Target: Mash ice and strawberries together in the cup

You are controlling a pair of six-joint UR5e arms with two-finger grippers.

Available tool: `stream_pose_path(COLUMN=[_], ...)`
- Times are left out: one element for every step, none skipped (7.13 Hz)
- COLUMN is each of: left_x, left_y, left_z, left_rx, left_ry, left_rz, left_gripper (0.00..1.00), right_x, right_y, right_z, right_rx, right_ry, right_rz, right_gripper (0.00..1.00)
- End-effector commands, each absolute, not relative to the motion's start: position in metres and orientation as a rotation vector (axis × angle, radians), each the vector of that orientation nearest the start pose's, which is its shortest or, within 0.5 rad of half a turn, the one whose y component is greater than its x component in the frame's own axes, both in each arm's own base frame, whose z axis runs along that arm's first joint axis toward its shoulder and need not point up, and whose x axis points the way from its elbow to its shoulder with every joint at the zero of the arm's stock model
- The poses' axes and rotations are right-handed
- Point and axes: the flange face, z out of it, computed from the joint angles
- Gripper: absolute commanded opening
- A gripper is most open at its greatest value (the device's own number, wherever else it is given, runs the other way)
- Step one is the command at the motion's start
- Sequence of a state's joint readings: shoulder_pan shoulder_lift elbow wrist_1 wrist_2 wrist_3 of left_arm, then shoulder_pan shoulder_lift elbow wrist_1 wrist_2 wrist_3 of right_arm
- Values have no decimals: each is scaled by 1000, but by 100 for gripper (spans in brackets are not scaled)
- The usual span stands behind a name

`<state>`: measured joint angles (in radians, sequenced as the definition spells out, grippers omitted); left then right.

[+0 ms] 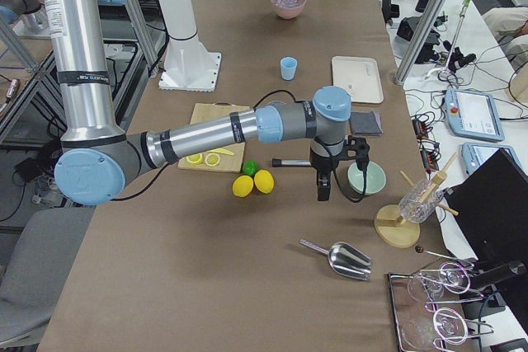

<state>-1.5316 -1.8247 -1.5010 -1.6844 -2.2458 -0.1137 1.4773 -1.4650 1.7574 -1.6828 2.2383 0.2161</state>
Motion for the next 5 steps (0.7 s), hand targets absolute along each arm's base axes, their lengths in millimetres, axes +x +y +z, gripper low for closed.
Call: stream_pose_path(left_x=[-44, -38, -23, -6, 25], left_y=[-626, -637, -634, -628, -615], left_z=[506, 477, 460, 444, 431], left_rx=[291, 340, 363, 359, 360], left_ry=[702, 689, 697, 710, 728], left_rz=[53, 82, 112, 139, 194], left_gripper=[98, 98, 98, 98, 98], right_x=[23, 23, 23, 24, 25], right_y=[-537, -537, -536, -535, -534], right_z=[531, 532, 534, 536, 539], right_rx=[71, 69, 64, 61, 57], right_ry=[-684, -684, -682, -681, -681], right_rz=[60, 62, 64, 67, 70], right_gripper=[100, 100, 100, 100, 100])
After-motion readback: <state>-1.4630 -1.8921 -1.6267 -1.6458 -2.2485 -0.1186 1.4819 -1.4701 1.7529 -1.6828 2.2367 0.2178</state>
